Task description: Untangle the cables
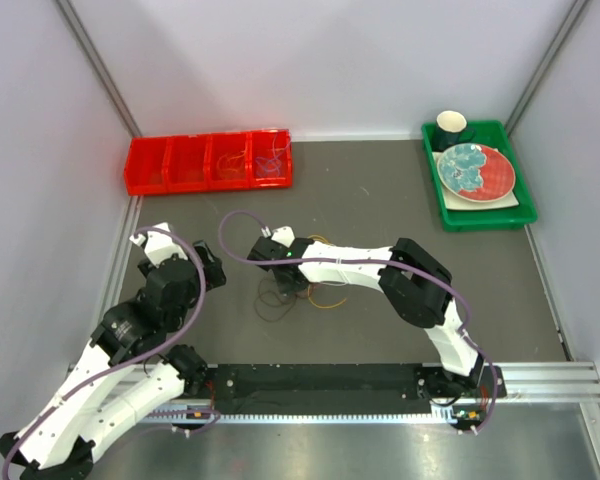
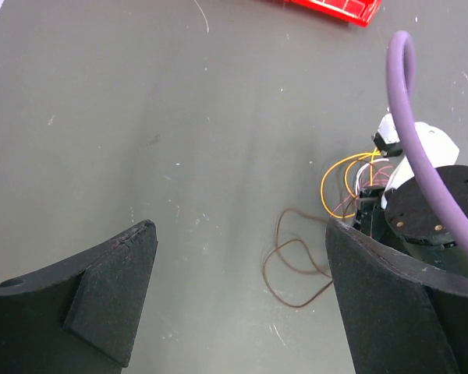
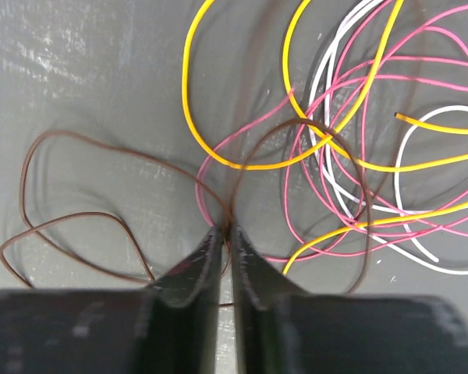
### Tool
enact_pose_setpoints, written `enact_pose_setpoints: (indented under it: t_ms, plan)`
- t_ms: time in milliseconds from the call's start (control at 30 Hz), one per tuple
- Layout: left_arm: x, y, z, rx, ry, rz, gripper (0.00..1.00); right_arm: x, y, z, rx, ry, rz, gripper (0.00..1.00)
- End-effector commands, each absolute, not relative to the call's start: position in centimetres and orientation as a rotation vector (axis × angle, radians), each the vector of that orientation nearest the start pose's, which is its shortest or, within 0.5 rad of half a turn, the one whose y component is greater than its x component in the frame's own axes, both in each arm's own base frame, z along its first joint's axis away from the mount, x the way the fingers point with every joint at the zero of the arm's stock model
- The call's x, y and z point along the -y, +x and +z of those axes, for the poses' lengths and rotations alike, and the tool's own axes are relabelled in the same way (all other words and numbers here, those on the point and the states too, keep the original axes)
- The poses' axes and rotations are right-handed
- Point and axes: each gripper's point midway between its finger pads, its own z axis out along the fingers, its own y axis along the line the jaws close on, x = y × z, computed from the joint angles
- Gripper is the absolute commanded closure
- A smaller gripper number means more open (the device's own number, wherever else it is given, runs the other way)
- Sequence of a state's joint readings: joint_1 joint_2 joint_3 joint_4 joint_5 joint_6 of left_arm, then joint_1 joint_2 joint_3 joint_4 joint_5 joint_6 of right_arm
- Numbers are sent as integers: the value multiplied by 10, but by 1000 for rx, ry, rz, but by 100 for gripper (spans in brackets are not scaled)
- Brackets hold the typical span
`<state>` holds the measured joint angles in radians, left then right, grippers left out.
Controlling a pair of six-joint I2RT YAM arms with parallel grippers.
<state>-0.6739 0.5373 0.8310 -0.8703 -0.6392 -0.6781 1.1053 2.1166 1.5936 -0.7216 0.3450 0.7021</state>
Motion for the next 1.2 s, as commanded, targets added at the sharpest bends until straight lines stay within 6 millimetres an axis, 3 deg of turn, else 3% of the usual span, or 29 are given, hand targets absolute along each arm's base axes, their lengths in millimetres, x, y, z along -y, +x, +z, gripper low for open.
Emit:
enact_pose_setpoints:
  t_ms: [0, 267, 567, 767, 900, 967, 1000, 1167]
  plan:
    - [45, 199, 232, -1958, -399, -156, 7, -399, 236, 31, -2603, -456, 82, 100]
    - [44, 199, 231, -1962, -400, -152, 8, -405, 234, 67, -2599, -480, 147, 100]
    - [42, 198, 233, -1956, -409, -149, 8, -403, 241, 140, -2515, -460, 259, 100]
    - [40, 197, 234, -1942, -418, -155, 9, -396, 272, 206, -2444, -406, 382, 100]
    - [40, 197, 234, -1942, -418, -156, 10, -396, 298, 263, -2343, -377, 474, 100]
    - [40, 197, 235, -1940, -417, -161, 10, -395, 307, 278, -2308, -367, 493, 100]
    - [40, 197, 234, -1942, -417, -157, 10, -395, 316, 297, -2264, -358, 524, 100]
    - [41, 198, 233, -1946, -416, -165, 11, -396, 345, 344, -2118, -327, 575, 100]
